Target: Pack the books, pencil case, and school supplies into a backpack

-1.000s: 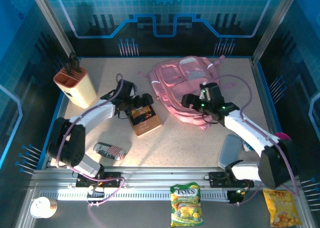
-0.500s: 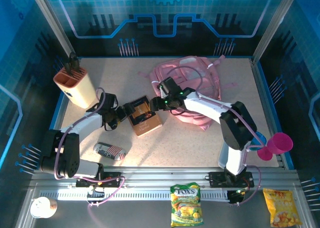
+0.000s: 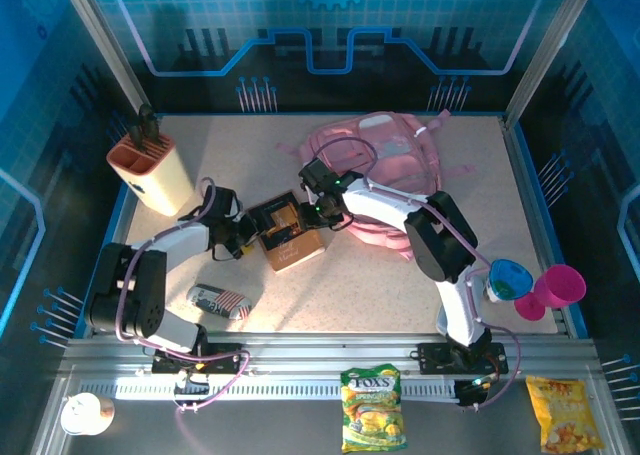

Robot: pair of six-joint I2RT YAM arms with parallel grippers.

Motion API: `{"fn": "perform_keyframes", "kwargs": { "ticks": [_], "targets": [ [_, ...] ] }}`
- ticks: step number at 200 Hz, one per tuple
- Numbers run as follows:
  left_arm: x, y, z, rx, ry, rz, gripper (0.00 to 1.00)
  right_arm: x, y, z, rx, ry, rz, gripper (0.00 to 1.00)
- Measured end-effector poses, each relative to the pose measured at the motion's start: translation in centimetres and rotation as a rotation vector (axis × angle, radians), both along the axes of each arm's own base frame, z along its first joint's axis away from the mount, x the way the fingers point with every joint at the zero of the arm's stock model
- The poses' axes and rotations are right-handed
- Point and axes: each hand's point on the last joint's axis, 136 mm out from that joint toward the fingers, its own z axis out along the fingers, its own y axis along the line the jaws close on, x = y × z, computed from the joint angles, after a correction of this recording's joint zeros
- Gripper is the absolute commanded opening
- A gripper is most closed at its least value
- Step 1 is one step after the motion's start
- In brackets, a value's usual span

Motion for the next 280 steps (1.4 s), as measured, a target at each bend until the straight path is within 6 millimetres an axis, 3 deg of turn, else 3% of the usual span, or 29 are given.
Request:
{"fn": "perform_keyframes", "kwargs": {
  "ticks": [40, 104, 198, 280],
  "targets": [
    [-0.1, -0.3, -0.5, -0.020, 0.021, -0.008, 0.75, -0.3, -0.3, -1.5, -0.028, 0.029, -0.005, 0.29],
    [0.0, -0.5, -0.7, -0.043, 0.029, -0.016, 0.73, -0.2, -0.2, -1.6, -0.027, 0.030, -0.005, 0.27],
    [0.0, -1.3, -0.5, -0.091, 0.030, -0.044, 0.59, -0.2, -0.3, -1.9, -0.030, 0.036, -0.014, 0.25],
    [0.4, -1.8, 1.8, -0.143, -0.082, -0.066, 0.45, 0.3, -1.2, -2.1, -0.050, 0.032, -0.046, 0.18]
  ]
}}
